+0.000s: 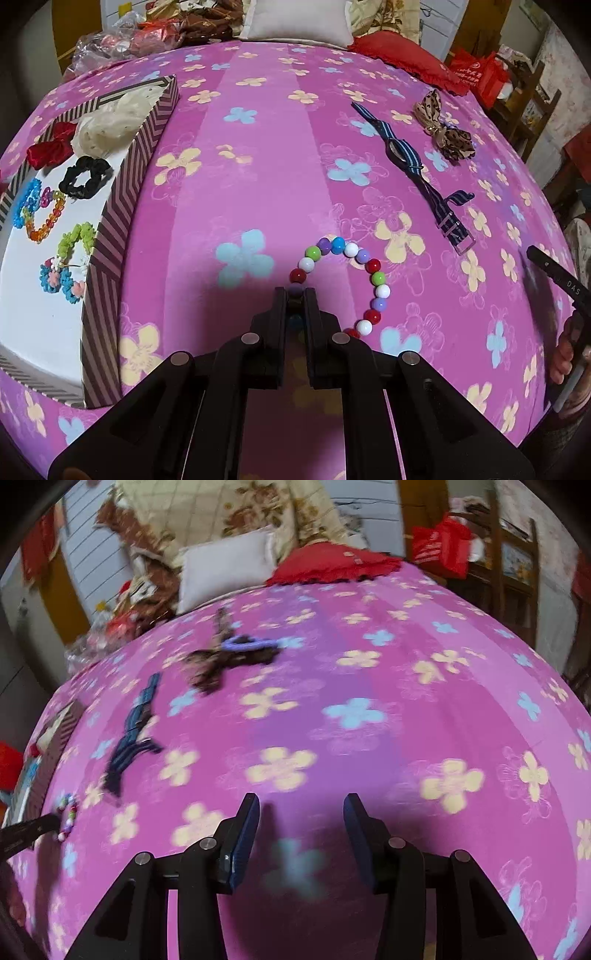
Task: Organize jewelry
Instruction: 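Grasp the multicolour bead bracelet with the left tool while the right tool grasps the blue striped watch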
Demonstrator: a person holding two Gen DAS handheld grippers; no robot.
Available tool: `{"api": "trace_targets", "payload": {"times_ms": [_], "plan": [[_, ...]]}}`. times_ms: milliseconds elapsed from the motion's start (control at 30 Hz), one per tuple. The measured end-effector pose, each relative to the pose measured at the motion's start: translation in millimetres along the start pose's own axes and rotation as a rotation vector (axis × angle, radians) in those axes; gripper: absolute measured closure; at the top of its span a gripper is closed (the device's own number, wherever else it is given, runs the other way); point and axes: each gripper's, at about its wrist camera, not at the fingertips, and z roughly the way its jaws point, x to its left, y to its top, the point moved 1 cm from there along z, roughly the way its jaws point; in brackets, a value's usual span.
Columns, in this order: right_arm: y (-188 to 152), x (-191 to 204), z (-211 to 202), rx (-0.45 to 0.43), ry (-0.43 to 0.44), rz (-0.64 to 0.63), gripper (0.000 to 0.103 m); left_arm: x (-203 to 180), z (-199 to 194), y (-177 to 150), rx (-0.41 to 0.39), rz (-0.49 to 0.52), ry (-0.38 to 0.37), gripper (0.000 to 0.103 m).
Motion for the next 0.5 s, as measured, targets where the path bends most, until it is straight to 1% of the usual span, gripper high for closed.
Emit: {"api": "trace_targets", "payload": {"times_ms": [133,200,233,267,300,333,400,467,500], "plan": [[17.5,50.1,-10.1,0.009,0.039,-0.091,0.057,7.4,-1.1,-2.7,-0.03,0.016,-0.046,0.096],[30.3,79.7,-6.2,0.026,0.062,-0.135,0.055,13.9,-1.9,-4.9,-0.049,0.004,-0.093,0.096],[37.6,96.7,-0.8,0.039,0.069,-0.158,0.049,17.1,-1.9,-5.5,-0.054,-0.006,-0.115,0.096],[46.2,114.3,6.8,0.048,0.062,-0.181,0.044,21.8,-1.7,-6.0,-0.058,-0.021,-0.146,0.095],[51.0,125.5,12.7,0.049,0.052,-0.195,0.042,23.9,-1.7,-5.9,-0.055,-0.03,-0.164,0.095],[58.8,141.0,22.4,0.051,0.035,-0.219,0.04,27.1,-1.1,-4.8,-0.045,-0.041,-0.188,0.095],[69.4,163.8,41.2,0.063,-0.008,-0.26,0.04,28.4,-0.3,-2.3,-0.026,-0.038,-0.216,0.095],[78.1,182.5,63.9,0.09,-0.045,-0.296,0.04,31.1,0.5,-0.3,-0.011,-0.045,-0.268,0.089],[80.3,190.4,74.6,0.104,-0.064,-0.311,0.04,32.4,0.9,1.1,-0.005,-0.055,-0.301,0.082]]}}
